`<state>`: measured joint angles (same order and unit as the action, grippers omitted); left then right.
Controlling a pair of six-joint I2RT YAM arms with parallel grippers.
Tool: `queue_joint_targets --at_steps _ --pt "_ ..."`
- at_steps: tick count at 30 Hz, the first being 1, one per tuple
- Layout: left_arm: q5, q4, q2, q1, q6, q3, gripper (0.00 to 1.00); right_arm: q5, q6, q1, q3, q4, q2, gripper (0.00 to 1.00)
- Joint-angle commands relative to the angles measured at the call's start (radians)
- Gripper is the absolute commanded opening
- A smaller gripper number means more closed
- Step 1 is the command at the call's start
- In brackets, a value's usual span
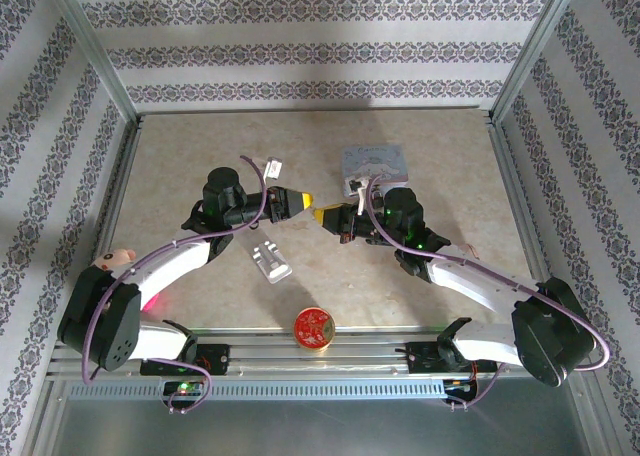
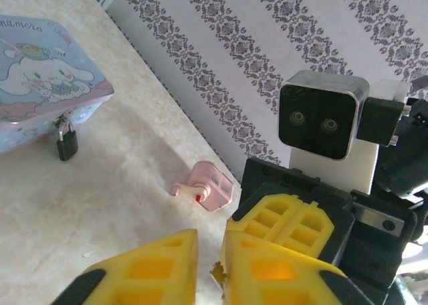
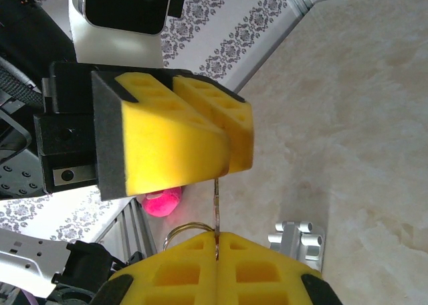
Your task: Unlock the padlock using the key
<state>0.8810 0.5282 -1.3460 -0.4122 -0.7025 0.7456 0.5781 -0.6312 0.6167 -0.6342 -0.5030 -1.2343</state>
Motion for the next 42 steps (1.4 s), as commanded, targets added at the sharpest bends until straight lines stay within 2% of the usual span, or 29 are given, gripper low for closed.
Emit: queue_joint_targets --at_steps 1,5,7,11,15,18,23,28,34,39,42 --pt "0.028 0.064 -0.013 -0.01 -0.015 0.005 0.13 0.025 -0.01 -0.011 -0.005 -0.042 -0.007 0.0" --pt "0.035 0.069 -0.02 -0.009 -0.023 0.01 0.07 0.015 -0.012 -0.011 -0.009 -0.04 -0.008 0.0" --pt "0.034 0.061 -0.018 -0.009 -0.02 0.013 0.01 0.002 -0.012 -0.014 -0.009 -0.029 -0.004 0.01" --pt "-0.019 -0.013 0.017 -0.009 0.013 0.02 0.0 -0.052 -0.01 -0.021 -0.004 0.028 0.02 0.31" --pt "-0.136 -0.194 0.078 -0.009 0.095 0.046 0.0 -0.123 -0.014 -0.026 0.015 0.065 0.059 0.42" --pt "-0.201 -0.308 0.113 -0.009 0.151 0.073 0.0 -0.166 -0.032 -0.026 0.03 0.077 0.087 0.44" --pt "-0.192 -0.276 0.129 -0.009 0.145 0.059 0.0 -0.156 -0.099 -0.026 0.026 0.043 0.091 0.47" --pt "-0.215 -0.248 0.129 -0.01 0.086 0.049 0.0 -0.129 -0.085 -0.01 -0.021 0.075 0.058 0.43" --pt "-0.269 -0.294 0.127 -0.01 0.033 0.066 0.0 -0.318 0.043 0.078 -0.107 0.27 0.026 0.41" --pt "-0.349 -0.495 0.125 -0.01 -0.012 0.133 0.0 -0.574 0.177 0.169 -0.179 0.413 0.024 0.43" --pt "-0.404 -0.63 0.118 -0.009 -0.027 0.187 0.0 -0.677 0.25 0.213 -0.221 0.463 0.013 0.43"
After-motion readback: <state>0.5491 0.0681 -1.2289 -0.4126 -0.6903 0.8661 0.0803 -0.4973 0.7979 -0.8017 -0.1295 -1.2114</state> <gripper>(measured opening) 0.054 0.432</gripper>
